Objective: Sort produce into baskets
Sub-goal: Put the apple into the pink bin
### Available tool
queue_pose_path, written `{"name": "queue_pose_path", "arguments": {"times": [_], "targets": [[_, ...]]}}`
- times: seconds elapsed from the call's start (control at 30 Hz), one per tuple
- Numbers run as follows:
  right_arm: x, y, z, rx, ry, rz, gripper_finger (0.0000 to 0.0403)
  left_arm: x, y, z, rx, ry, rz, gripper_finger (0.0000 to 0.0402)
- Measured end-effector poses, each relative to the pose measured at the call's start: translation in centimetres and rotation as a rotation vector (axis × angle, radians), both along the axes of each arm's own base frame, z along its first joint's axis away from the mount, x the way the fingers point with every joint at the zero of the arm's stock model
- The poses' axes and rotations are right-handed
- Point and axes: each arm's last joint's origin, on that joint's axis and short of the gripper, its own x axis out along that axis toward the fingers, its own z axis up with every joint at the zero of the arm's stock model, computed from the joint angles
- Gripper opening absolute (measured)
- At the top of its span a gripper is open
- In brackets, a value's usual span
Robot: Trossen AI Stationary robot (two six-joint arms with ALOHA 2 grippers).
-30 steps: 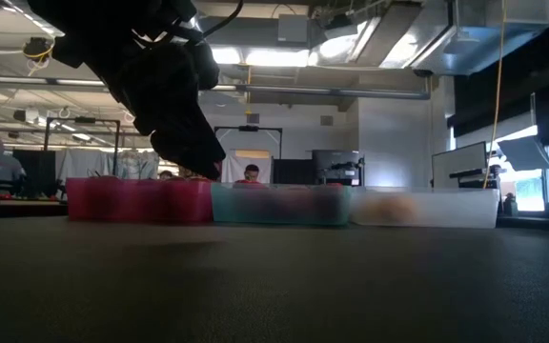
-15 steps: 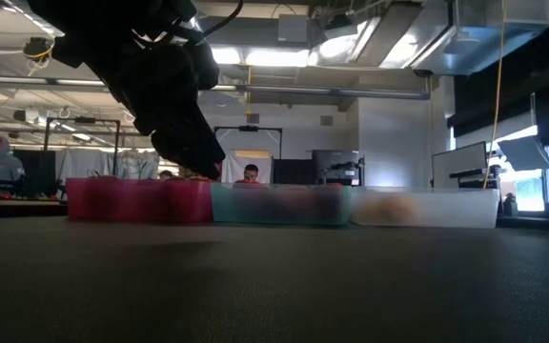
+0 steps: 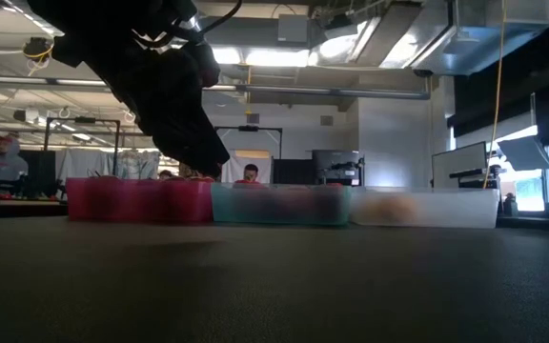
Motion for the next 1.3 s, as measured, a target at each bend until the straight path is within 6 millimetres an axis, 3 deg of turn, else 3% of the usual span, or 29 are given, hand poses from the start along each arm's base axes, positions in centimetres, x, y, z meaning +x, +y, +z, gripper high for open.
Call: {"name": "queue_pose_path", "arguments": {"times": [0.2,0.37,0.53,0.73,1.0,1.17,1.3], "targets": [[4.1,-3.5,1.1,-0.152,-0.219,0.021,0.0153,0.0,-0.1,0.0,-0.006,-0.001,0.003,0.0381],[7.3,-7.7,1.2,-0.290,-0.341,0.002,0.0153,0.0,-0.1,0.0,-0.006,-0.001,0.003,0.0381],[10.2,-12.2,1.5,-0.322,-0.437,-0.071,0.0153,0.0,-0.1,0.0,-0.006,-0.002,0.003,0.0381],[12.2,-16.3,1.3,-0.326,-0.489,-0.108,0.0153,0.0,-0.1,0.0,-0.001,-0.001,-0.003,0.0381],[14.0,-19.7,-1.1,-0.205,-0.419,-0.152,0.0153,0.1,0.5,0.1,-0.001,-0.008,0.018,0.0381],[14.8,-21.0,-1.6,-0.042,-0.362,-0.198,0.0154,0.6,0.6,0.3,0.002,-0.061,0.014,0.0381],[15.3,-21.7,-2.7,-0.032,-0.320,-0.197,0.0154,1.3,0.5,-0.2,0.001,-0.099,0.011,0.0381]]}}
